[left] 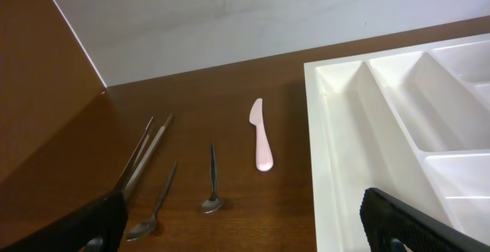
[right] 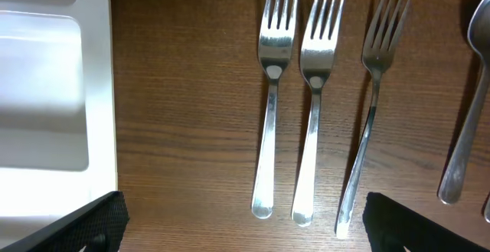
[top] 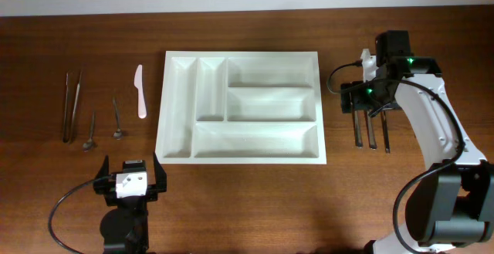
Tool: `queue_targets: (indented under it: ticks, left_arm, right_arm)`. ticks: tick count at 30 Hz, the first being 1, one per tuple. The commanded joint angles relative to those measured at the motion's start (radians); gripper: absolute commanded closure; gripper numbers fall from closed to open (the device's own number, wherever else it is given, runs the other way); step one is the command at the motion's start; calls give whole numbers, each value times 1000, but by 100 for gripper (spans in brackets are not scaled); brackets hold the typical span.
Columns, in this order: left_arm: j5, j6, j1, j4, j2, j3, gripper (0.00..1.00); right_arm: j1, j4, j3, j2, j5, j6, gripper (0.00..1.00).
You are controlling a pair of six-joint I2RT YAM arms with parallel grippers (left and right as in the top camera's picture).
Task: Pack container
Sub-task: 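Move the right gripper over the silver forks right of the tray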
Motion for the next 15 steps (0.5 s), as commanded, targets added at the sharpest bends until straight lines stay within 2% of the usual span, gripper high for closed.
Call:
queue_targets:
  ticks: [1,15]
  left_arm:
    - [10,8,-5,3,-8,-6,1]
    - [10,8,-5,3,-8,-6,1]
  right_arm:
    - [-2,-13,18,21,-3,31,1]
    - [-2,-21,18,169,10,35,1]
